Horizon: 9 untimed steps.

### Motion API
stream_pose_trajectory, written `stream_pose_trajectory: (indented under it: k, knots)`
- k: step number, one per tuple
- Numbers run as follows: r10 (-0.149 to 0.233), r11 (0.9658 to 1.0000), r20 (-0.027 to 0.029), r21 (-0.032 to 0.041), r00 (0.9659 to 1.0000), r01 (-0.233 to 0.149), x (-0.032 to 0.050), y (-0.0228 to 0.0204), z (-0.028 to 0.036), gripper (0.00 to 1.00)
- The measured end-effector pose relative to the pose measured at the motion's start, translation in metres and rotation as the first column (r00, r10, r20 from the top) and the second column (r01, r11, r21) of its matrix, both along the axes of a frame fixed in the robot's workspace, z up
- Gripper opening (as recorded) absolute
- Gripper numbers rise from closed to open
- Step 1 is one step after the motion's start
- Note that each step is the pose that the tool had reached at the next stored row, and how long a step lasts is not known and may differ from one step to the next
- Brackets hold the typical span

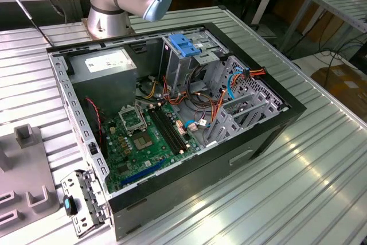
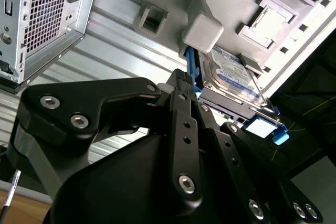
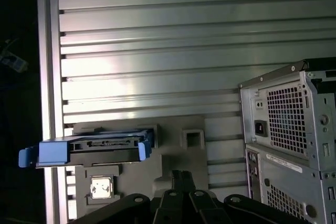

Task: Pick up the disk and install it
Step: 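Reach for the disk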

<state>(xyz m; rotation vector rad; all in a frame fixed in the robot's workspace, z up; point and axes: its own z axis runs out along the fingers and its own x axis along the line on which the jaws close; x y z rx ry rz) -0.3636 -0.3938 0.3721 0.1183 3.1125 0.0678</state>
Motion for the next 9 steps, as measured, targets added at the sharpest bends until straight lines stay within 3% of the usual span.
stream_pose_trajectory:
  k: [6,9]
  knots:
    - [0.0,1.0,0.0,0.0,1.0,0.0,-0.0121,0.0006,-0.0011,0.11]
    - [0.0,1.0,-0.0001,-0.0001,1.0,0.0,-0.0201,0.0044,-0.0015,0.11]
